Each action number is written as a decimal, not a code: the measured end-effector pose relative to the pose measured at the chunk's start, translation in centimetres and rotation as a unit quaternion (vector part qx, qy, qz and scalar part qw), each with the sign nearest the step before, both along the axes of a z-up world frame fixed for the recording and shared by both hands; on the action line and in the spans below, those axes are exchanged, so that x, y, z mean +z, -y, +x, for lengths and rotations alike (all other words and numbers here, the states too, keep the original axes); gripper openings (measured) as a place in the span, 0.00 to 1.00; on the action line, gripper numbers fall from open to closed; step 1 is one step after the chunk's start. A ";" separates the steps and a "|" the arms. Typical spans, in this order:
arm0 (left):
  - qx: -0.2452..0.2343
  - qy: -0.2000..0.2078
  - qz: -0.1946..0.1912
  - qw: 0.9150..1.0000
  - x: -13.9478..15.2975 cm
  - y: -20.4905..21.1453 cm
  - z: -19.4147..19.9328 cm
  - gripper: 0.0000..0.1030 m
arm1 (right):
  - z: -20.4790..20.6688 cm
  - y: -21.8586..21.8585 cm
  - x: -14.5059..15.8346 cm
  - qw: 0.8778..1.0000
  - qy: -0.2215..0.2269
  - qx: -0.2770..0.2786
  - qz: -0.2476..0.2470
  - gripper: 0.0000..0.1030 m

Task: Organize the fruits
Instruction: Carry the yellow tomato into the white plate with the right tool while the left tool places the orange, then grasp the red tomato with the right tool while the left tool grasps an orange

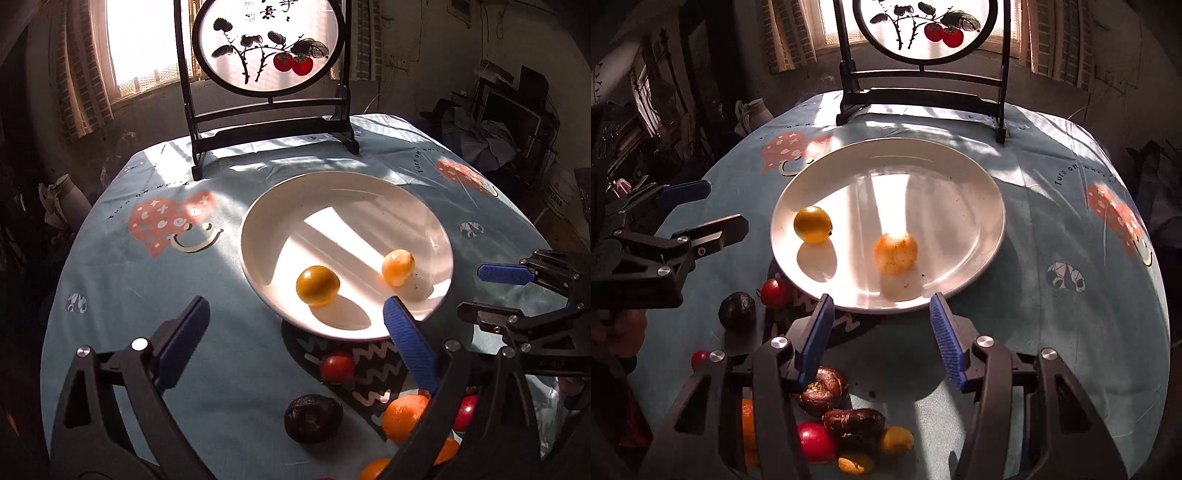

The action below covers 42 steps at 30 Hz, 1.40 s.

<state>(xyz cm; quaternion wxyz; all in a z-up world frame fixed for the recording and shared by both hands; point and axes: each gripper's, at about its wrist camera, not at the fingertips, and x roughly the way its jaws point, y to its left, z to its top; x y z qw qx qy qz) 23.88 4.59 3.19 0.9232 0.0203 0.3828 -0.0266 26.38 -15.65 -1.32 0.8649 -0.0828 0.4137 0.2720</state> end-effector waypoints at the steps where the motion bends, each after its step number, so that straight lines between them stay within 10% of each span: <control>1: 0.001 0.005 0.000 1.000 0.2 -0.1 -1.7 0.97 | -1.7 0.9 0.4 1.000 0.012 -0.001 0.005 0.61; 12: 0.001 -0.017 -0.088 0.996 -5.8 -1.0 -13.8 0.98 | -12.3 6.4 -4.8 0.999 0.022 -0.021 -0.014 0.61; 20: -0.044 -0.017 -0.047 0.998 -7.9 0.9 -15.5 0.98 | -11.6 6.0 -6.1 0.998 0.031 -0.028 -0.036 0.61; 28: -0.046 -0.009 -0.064 0.997 -7.9 0.4 -15.7 0.96 | -11.7 5.2 -7.2 0.998 0.032 -0.017 -0.054 0.31; 36: -0.064 -0.026 -0.052 0.996 -8.6 1.3 -15.4 0.58 | -11.4 7.0 -6.6 0.999 0.019 -0.020 0.025 0.29; 42: -0.059 -0.035 -0.035 0.997 -8.7 1.8 -14.8 0.56 | -11.8 7.5 -6.2 0.998 0.028 -0.010 0.052 0.29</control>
